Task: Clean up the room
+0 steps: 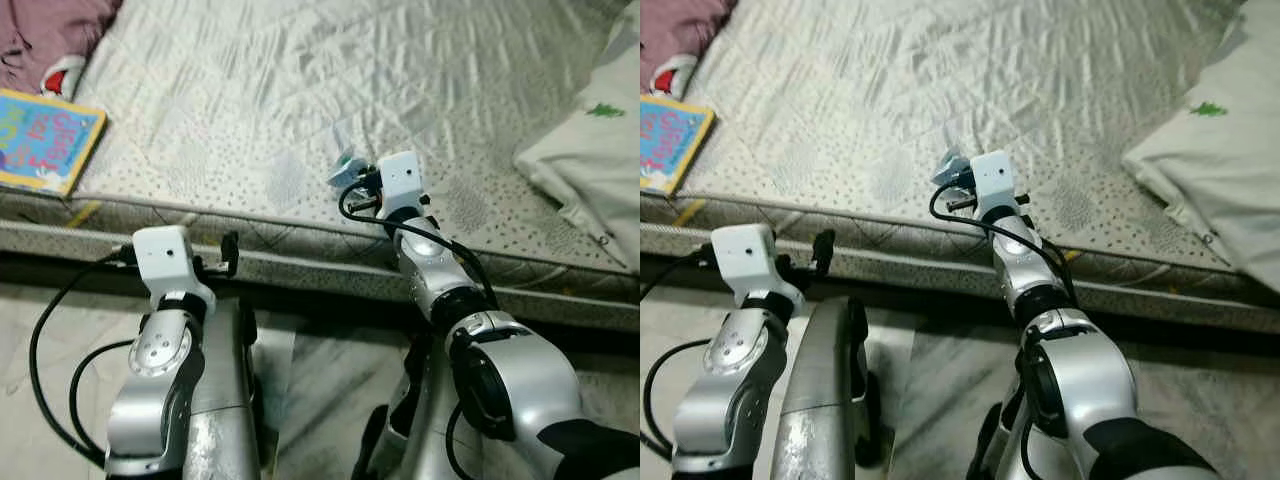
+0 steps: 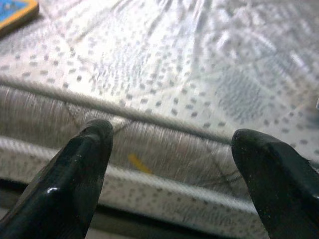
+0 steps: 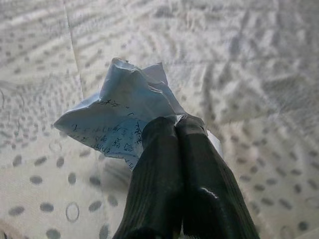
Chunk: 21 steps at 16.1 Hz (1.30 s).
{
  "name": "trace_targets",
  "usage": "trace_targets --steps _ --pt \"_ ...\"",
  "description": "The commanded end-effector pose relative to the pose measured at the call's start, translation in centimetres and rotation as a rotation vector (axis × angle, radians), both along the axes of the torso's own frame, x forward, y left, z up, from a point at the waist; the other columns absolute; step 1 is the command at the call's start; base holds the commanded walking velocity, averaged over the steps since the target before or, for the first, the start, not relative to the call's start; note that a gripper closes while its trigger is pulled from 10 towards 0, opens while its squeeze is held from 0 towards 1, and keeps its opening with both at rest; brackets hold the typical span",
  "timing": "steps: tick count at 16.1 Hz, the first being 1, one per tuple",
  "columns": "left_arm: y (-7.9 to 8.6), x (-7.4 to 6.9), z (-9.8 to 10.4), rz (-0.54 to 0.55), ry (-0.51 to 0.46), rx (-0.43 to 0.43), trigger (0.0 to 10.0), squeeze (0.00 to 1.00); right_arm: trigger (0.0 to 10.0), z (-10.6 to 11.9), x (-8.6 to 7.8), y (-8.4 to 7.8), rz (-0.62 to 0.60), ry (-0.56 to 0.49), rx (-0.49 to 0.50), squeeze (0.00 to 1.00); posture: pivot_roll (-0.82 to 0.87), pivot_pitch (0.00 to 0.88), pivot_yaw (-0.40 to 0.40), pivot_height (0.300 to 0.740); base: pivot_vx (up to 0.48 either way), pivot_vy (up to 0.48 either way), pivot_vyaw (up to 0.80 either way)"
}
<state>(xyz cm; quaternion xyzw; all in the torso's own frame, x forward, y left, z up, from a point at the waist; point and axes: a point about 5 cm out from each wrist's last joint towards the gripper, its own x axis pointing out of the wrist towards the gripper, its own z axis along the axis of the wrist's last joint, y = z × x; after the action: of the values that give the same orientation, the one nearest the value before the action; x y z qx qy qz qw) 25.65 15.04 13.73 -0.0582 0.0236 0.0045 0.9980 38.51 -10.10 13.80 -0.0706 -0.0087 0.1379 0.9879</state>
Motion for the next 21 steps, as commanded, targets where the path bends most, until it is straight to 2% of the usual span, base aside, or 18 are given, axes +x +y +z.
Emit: trace_targets --steps 1,3,5,9,10,11,12,15,17,21 --pt "0.2 0.1 -0.4 -0.003 0.003 0.004 10.0 0.0 0.0 -0.1 0.0 -0.3 -0.005 -0.002 0.011 0.0 0.19 0.076 -0.067 0.503 0.0 0.0 0.0" --pt "0.3 1.4 -0.5 -0.006 -0.012 0.005 10.0 0.0 0.0 -0.2 0.0 -0.8 -0.025 0.021 0.066 0.0 0.16 0.016 -0.055 0.503 0.0 0.0 0.0" --pt "0.6 2.4 -0.5 0.021 -0.024 0.009 10.0 0.0 0.0 -0.9 -0.3 -1.6 -0.059 0.059 0.174 0.0 0.13 0.0 -0.04 0.503 0.0 0.0 0.0" --pt "0.6 3.6 -0.9 0.03 -0.035 -0.01 10.0 0.0 0.0 -2.7 -2.4 -2.9 -0.098 0.068 0.326 0.0 0.06 0.0 -0.011 0.503 0.0 0.0 0.0" --pt "0.6 4.0 -0.7 0.028 -0.053 -0.012 10.0 0.0 0.7 -2.9 -3.3 -3.0 -0.102 0.056 0.345 0.0 0.04 0.0 -0.005 0.503 0.0 0.0 0.0" --pt "0.7 4.2 -0.7 0.024 -0.062 -0.009 10.0 0.0 7.6 -2.7 -4.0 -3.1 -0.11 0.042 0.358 0.0 0.03 0.0 -0.002 0.503 0.0 0.0 0.0" --pt "0.7 4.5 -1.0 0.022 -0.061 -0.009 10.0 0.0 10.0 -1.9 -5.0 -3.1 -0.115 0.004 0.377 0.0 0.01 0.0 0.002 0.503 0.0 0.0 0.0" --pt "0.2 4.3 -1.6 -0.003 -0.055 -0.011 10.0 0.0 10.0 -0.6 -5.8 -3.1 -0.094 -0.086 0.332 0.0 0.0 0.0 0.017 0.503 0.0 0.0 0.0" --pt "-0.2 4.2 -1.2 -0.018 -0.067 -0.014 10.0 0.0 10.0 0.1 -5.6 -3.2 -0.099 -0.088 0.346 0.0 0.01 0.0 0.015 0.522 0.0 0.0 0.0" --pt "0.7 4.4 -1.4 0.005 -0.075 -0.015 10.0 0.0 10.0 1.2 -5.4 -2.7 -0.088 -0.084 0.348 0.0 0.02 0.0 -0.01 0.565 0.0 0.0 0.0"
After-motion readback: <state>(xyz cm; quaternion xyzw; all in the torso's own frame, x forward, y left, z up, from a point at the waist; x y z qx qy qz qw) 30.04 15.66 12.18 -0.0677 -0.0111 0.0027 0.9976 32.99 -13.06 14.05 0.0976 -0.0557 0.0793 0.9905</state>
